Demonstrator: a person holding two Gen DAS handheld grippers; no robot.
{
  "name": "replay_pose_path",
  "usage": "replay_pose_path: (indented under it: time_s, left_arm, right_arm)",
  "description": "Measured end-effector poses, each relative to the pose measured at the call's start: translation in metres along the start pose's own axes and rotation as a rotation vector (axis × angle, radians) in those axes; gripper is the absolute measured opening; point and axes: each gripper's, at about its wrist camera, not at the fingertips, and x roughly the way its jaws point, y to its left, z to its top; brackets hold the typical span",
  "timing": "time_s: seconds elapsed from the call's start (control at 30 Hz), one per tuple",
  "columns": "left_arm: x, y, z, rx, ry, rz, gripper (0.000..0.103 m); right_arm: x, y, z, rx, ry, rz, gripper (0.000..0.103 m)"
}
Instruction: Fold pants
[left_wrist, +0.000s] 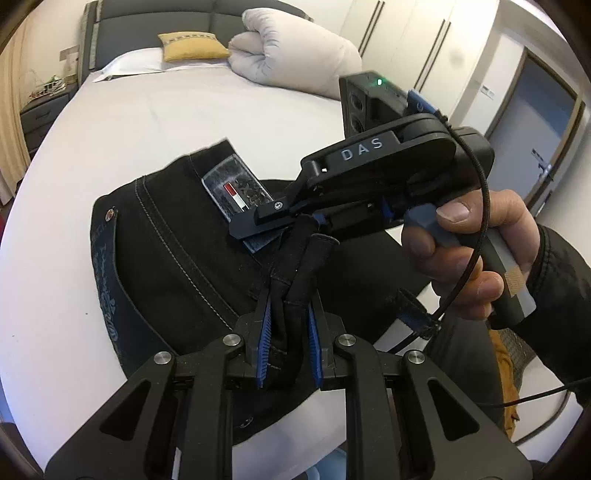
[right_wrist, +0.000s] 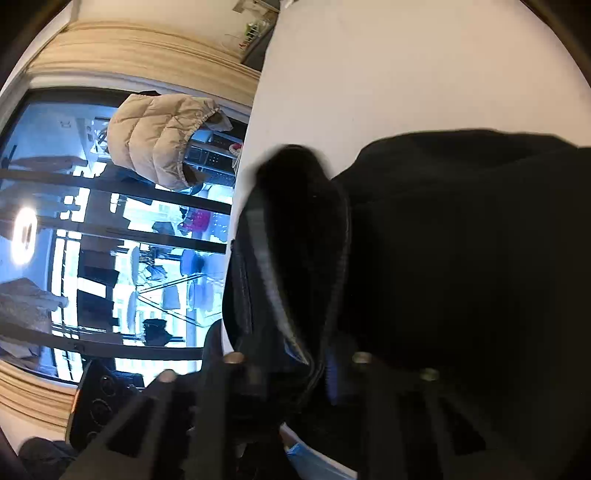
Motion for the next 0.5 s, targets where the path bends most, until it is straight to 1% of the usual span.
replay_pose_path:
  time_s: [0.03, 0.07, 0.17, 0.23, 0.5]
  left_arm:
    - [0.004, -0.001, 0.003, 0.006, 0.004, -0.001, 0.016]
    - [0.011, 0.007, 0.009, 0.011, 0.010, -0.006, 0.016]
    - [0.026, 0.004, 0.021, 0.030, 0.022, -0.021, 0.016]
    - [0.045, -0.007, 0.031, 0.051, 0.038, -0.035, 0.016]
    - [0.100, -0.044, 0.066, 0.134, 0.089, -0.109, 0.015]
  right_arm:
    - [-0.002, 0.001, -0.002, -0.014, -0.010, -0.013, 0.019]
    - [-0.005, 0.001, -0.003, -0.024, -0.023, -0.021, 0.019]
    - [-0.018, -0.009, -0.009, -0.013, -0.061, -0.019, 0.018]
    - [-0.025, -0.015, -0.012, -0.001, -0.084, -0.029, 0.017]
    - [-0.070, -0.061, -0.022, 0.085, -0.159, -0.067, 0.016]
